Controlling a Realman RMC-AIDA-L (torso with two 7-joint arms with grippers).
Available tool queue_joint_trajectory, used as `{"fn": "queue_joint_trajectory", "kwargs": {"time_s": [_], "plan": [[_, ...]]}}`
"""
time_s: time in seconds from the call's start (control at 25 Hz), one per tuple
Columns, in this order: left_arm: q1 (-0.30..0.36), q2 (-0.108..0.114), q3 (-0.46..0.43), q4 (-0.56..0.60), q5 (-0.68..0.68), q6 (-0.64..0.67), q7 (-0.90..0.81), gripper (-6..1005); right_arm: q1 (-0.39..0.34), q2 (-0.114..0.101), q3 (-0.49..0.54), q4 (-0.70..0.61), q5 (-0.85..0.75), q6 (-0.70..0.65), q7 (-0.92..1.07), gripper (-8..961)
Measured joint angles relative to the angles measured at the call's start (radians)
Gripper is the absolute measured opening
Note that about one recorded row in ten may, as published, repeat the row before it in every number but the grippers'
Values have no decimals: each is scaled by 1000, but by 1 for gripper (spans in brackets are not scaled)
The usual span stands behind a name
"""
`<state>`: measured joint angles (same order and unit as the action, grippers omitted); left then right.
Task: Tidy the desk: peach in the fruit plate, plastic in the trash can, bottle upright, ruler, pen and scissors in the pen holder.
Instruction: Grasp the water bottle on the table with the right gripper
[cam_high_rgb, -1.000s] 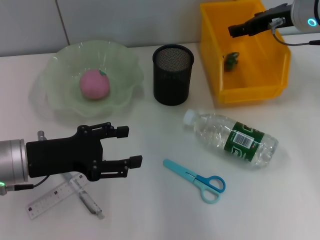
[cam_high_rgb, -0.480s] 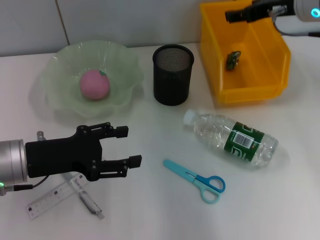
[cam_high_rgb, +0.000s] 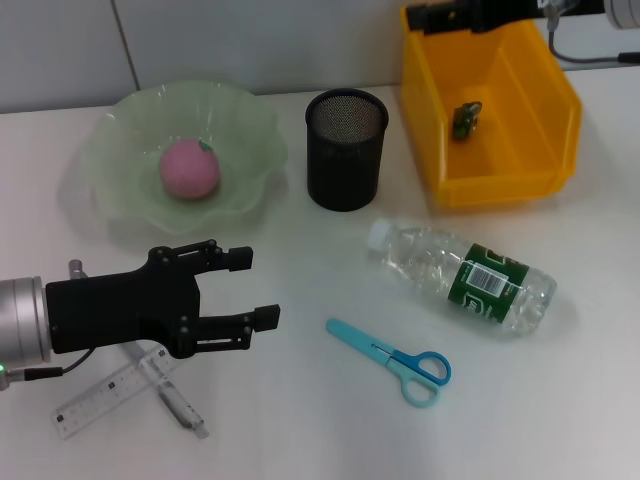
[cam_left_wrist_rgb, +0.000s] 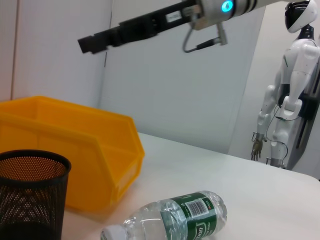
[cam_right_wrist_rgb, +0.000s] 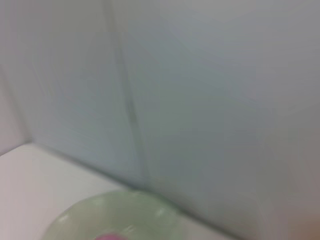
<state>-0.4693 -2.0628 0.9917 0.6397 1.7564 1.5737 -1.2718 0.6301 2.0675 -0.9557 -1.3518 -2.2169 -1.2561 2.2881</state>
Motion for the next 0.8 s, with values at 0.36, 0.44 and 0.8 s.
{"fn": "queue_joint_trajectory", "kwargs": {"time_s": [0.36,0.44,0.8], "plan": [[4,-2,-14,-1,-3,10,0,812,59,-29,29,-25,-42,-281,55,811],[7,-2,-16,-1,-4,12,0,812,95,-43,32,-25,-131,-379,79,811],[19,-1,-17,-2,-17,13,0,812,181,-50,15,-23,-360,-558,124,811]]}}
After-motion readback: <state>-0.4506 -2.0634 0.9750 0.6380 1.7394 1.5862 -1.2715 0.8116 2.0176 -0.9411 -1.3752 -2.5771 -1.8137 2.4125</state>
